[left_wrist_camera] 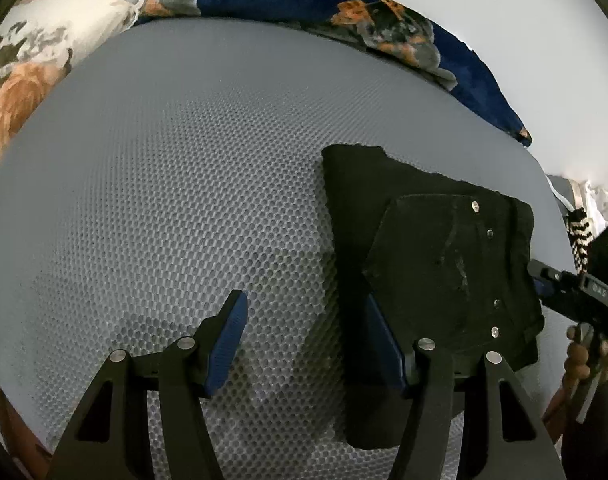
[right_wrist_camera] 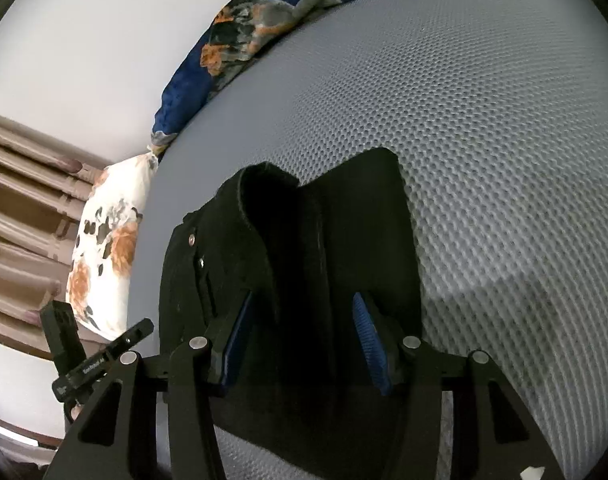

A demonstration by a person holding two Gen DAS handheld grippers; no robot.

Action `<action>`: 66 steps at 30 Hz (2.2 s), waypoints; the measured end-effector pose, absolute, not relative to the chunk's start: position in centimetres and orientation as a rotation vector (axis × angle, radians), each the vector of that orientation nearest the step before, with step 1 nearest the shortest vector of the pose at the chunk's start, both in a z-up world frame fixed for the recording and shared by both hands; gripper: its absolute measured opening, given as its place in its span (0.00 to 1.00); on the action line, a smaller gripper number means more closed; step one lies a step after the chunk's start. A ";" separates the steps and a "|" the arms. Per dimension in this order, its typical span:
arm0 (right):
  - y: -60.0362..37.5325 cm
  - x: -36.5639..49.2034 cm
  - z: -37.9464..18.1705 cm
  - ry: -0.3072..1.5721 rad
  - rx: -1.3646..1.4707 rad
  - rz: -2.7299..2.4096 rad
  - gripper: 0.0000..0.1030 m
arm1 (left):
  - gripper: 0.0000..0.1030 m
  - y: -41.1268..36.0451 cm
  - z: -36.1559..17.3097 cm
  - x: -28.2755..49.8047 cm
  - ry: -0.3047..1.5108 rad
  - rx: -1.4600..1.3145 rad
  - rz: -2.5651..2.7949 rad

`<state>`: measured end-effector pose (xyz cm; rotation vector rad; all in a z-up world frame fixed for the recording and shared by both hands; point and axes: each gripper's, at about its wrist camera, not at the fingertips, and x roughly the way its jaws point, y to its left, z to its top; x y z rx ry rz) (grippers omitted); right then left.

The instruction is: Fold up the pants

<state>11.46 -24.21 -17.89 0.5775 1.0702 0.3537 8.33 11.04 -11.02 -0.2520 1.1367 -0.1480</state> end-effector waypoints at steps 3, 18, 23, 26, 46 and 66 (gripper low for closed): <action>-24.1 12.8 -18.2 1.063 0.597 0.380 0.47 | 0.60 11.3 -11.5 8.2 1.141 -0.258 -0.147; -23.0 14.4 -16.9 0.988 0.652 0.479 0.11 | 0.60 11.0 -12.4 8.7 1.157 -0.272 -0.145; -21.8 11.9 -13.0 0.918 0.602 0.445 0.09 | 0.60 10.2 -11.8 9.0 1.140 -0.258 -0.166; -22.2 10.7 -10.9 0.875 0.601 0.435 0.09 | 0.60 9.6 -11.3 9.5 1.122 -0.245 -0.178; -28.3 9.8 -16.2 0.953 0.652 0.137 0.24 | 0.62 4.3 -13.9 13.0 1.127 -0.086 -0.234; -25.1 3.3 -14.7 0.984 0.511 0.158 0.24 | 0.63 4.3 -13.4 7.7 1.146 -0.046 -0.287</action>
